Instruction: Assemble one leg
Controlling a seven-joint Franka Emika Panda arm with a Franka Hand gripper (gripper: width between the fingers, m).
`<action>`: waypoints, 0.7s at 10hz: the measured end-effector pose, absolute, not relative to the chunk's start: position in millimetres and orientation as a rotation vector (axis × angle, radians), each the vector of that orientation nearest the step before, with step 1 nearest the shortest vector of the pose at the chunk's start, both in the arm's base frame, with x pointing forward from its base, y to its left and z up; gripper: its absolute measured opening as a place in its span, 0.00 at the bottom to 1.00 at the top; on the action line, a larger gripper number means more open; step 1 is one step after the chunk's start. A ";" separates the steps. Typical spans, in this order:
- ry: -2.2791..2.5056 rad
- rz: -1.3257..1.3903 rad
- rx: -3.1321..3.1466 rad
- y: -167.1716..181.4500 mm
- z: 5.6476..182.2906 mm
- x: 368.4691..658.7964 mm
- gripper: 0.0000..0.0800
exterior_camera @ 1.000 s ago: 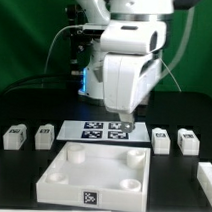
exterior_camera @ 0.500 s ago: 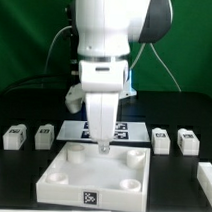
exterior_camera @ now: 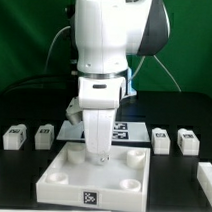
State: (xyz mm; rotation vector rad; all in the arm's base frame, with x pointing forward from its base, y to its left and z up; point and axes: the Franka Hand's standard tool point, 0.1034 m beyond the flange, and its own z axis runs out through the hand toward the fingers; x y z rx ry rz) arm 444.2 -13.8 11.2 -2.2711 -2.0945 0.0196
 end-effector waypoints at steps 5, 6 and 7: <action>-2.093 0.015 -2.276 -14.2 11.4 445.2 0.07; -2.093 0.015 -2.276 -14.3 11.5 445.2 0.07; -2.093 0.015 -2.276 -14.3 11.5 445.2 0.07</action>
Offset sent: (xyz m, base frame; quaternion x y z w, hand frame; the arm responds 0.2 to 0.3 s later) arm 0.0000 0.0000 0.0000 0.0000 0.0000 0.0000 1.0000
